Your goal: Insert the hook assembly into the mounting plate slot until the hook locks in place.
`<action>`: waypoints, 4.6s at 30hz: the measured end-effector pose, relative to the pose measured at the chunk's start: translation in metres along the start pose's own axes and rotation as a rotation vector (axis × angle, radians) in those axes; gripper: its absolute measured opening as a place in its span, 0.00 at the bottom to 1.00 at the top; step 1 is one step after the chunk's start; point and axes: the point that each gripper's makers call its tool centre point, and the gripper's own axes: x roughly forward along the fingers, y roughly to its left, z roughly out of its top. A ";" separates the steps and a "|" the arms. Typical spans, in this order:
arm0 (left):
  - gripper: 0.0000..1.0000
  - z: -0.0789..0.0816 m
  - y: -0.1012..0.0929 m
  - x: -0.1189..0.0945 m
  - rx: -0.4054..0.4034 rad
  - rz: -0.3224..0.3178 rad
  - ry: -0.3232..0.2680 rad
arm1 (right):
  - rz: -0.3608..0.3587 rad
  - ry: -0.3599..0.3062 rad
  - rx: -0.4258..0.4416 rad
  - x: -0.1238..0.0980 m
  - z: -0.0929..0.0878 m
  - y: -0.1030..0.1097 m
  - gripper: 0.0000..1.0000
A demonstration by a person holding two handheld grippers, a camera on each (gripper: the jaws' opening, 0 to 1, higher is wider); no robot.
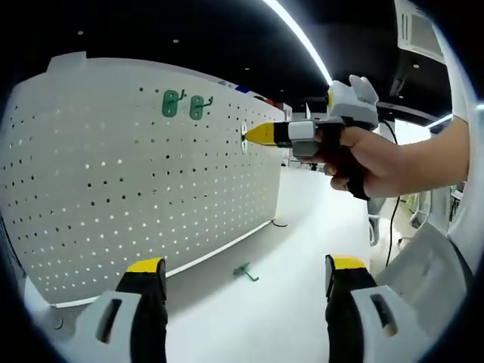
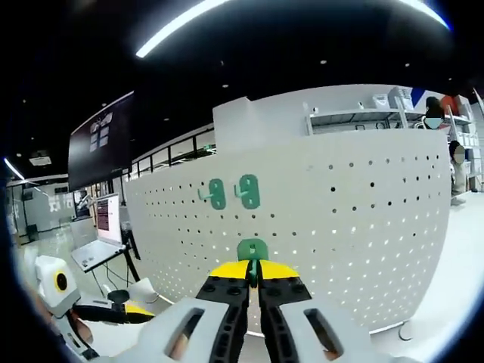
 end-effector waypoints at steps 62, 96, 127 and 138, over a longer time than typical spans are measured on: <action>0.84 -0.050 -0.013 -0.024 -0.060 0.022 0.075 | -0.064 -0.147 -0.111 0.053 0.066 -0.034 0.01; 0.83 -0.050 -0.005 -0.026 -0.078 0.052 0.069 | -0.200 -0.122 -0.137 0.064 0.059 -0.036 0.02; 0.82 -0.049 0.001 -0.029 -0.078 0.081 0.054 | -0.204 -0.099 -0.102 0.063 0.055 -0.036 0.04; 0.82 -0.048 0.003 -0.031 -0.059 0.084 0.060 | -0.090 -0.106 -0.082 0.062 0.051 -0.028 0.14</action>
